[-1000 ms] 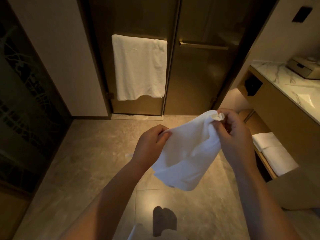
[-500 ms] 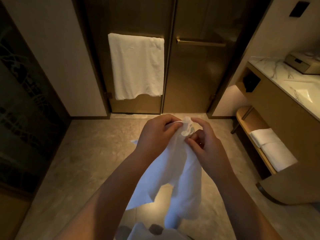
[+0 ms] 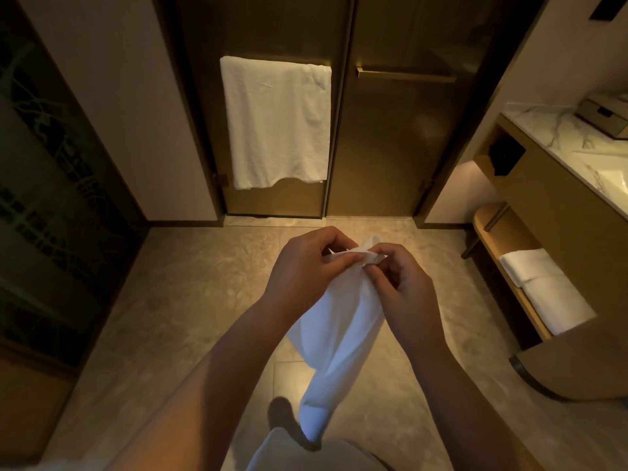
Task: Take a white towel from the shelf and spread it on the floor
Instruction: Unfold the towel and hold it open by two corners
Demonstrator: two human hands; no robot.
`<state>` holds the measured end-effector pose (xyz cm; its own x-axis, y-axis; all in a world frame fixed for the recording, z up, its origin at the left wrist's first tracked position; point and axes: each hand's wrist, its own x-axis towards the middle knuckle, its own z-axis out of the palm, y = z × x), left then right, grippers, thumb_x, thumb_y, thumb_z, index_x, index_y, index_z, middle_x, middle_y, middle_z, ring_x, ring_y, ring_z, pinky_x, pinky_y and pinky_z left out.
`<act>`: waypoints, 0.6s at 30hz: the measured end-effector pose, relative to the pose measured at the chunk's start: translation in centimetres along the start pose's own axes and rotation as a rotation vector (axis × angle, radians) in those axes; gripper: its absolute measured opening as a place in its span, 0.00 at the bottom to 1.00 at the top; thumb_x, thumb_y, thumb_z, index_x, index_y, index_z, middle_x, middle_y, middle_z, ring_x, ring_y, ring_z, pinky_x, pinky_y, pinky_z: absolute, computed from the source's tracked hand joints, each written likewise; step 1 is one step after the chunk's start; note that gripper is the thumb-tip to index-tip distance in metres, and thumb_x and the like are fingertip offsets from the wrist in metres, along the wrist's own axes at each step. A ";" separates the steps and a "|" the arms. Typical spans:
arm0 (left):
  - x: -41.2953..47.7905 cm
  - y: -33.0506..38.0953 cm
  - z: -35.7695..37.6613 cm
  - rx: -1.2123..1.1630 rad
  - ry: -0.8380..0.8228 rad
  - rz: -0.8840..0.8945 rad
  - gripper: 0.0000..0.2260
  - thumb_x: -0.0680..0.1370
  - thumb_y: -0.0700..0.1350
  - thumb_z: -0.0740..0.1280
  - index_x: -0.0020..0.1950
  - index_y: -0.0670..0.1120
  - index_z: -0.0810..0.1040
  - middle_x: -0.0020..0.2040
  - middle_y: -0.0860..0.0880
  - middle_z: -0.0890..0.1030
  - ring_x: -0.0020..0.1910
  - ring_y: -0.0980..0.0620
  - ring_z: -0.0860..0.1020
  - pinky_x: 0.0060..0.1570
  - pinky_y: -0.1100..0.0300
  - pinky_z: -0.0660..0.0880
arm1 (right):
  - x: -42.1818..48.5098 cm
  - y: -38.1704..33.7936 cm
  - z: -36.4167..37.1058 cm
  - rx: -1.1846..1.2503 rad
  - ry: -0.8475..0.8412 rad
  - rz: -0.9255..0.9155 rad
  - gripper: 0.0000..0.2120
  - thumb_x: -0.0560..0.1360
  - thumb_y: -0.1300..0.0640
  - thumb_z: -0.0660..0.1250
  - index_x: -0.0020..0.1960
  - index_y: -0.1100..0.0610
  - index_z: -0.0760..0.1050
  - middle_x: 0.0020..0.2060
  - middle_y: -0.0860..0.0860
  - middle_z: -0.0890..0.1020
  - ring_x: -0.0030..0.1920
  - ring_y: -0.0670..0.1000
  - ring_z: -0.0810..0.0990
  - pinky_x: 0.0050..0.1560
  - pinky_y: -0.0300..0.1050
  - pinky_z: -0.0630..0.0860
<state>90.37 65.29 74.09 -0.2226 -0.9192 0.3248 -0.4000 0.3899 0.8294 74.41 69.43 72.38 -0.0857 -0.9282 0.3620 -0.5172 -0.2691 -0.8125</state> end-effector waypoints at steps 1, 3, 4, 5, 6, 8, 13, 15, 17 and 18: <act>-0.1 -0.2 -0.1 0.009 -0.006 -0.001 0.09 0.71 0.60 0.69 0.46 0.57 0.79 0.40 0.61 0.80 0.41 0.61 0.78 0.39 0.60 0.77 | 0.2 0.0 -0.1 -0.004 0.022 0.000 0.09 0.77 0.56 0.64 0.54 0.43 0.74 0.44 0.34 0.79 0.44 0.37 0.79 0.41 0.26 0.73; -0.4 -0.7 -0.2 0.026 -0.026 -0.015 0.09 0.70 0.60 0.68 0.46 0.58 0.78 0.41 0.62 0.80 0.41 0.61 0.78 0.38 0.60 0.77 | 0.6 0.0 -0.3 -0.032 0.060 0.010 0.09 0.77 0.55 0.64 0.55 0.43 0.74 0.43 0.32 0.78 0.44 0.37 0.78 0.40 0.26 0.73; -0.6 -1.1 -0.2 0.036 -0.037 -0.034 0.08 0.70 0.59 0.68 0.45 0.59 0.78 0.41 0.62 0.79 0.41 0.61 0.77 0.38 0.58 0.77 | 0.8 0.0 -0.5 -0.043 0.072 0.013 0.09 0.77 0.55 0.64 0.55 0.44 0.74 0.43 0.33 0.78 0.44 0.37 0.79 0.40 0.26 0.74; -0.8 -1.5 -0.2 0.052 -0.048 -0.054 0.06 0.71 0.58 0.68 0.44 0.59 0.77 0.41 0.62 0.79 0.41 0.61 0.77 0.39 0.57 0.77 | 1.0 0.0 -0.6 -0.046 0.082 0.013 0.09 0.77 0.55 0.64 0.55 0.44 0.74 0.42 0.34 0.79 0.43 0.38 0.79 0.39 0.27 0.74; -1.0 -2.0 -0.3 0.074 -0.058 -0.071 0.05 0.71 0.56 0.68 0.44 0.58 0.77 0.41 0.62 0.79 0.41 0.62 0.77 0.39 0.56 0.77 | 1.2 0.0 -0.9 -0.047 0.091 0.014 0.09 0.77 0.55 0.64 0.55 0.44 0.75 0.42 0.35 0.79 0.43 0.38 0.79 0.39 0.27 0.74; -1.4 -2.9 -0.4 0.095 -0.066 -0.091 0.02 0.73 0.53 0.68 0.43 0.57 0.77 0.40 0.62 0.79 0.41 0.62 0.77 0.40 0.55 0.77 | 1.5 0.0 -1.4 -0.053 0.116 0.024 0.09 0.77 0.55 0.64 0.55 0.44 0.75 0.41 0.35 0.79 0.42 0.39 0.79 0.38 0.28 0.74; -1.7 -3.9 -1.1 0.055 -0.011 -0.126 0.01 0.73 0.52 0.67 0.42 0.58 0.78 0.40 0.62 0.80 0.40 0.62 0.77 0.38 0.61 0.74 | 2.1 0.1 -2.7 -0.066 0.185 0.080 0.09 0.77 0.53 0.64 0.54 0.41 0.74 0.40 0.38 0.79 0.41 0.40 0.78 0.40 0.38 0.77; -1.7 -4.1 -1.3 0.056 0.001 -0.150 0.02 0.74 0.52 0.67 0.42 0.59 0.79 0.40 0.62 0.80 0.40 0.62 0.77 0.38 0.61 0.74 | 2.4 0.1 -3.1 -0.046 0.200 0.119 0.09 0.77 0.52 0.64 0.50 0.36 0.73 0.41 0.36 0.78 0.42 0.41 0.78 0.42 0.43 0.78; -1.6 -4.4 -1.5 0.054 0.024 -0.158 0.02 0.74 0.51 0.68 0.42 0.57 0.79 0.39 0.62 0.80 0.40 0.61 0.77 0.37 0.63 0.74 | 2.6 0.1 -3.5 -0.037 0.219 0.148 0.11 0.77 0.52 0.64 0.48 0.33 0.72 0.41 0.35 0.78 0.42 0.41 0.78 0.44 0.44 0.78; -1.6 -4.4 -1.5 0.054 0.042 -0.156 0.02 0.74 0.51 0.69 0.42 0.56 0.80 0.38 0.61 0.80 0.40 0.60 0.77 0.36 0.65 0.72 | 2.6 0.1 -3.7 -0.033 0.233 0.157 0.11 0.77 0.52 0.64 0.48 0.33 0.72 0.40 0.36 0.78 0.42 0.41 0.78 0.44 0.44 0.78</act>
<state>93.86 64.94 70.59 -0.1173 -0.9698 0.2140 -0.4742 0.2440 0.8459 70.99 67.89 74.92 -0.3584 -0.8727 0.3315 -0.5094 -0.1148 -0.8529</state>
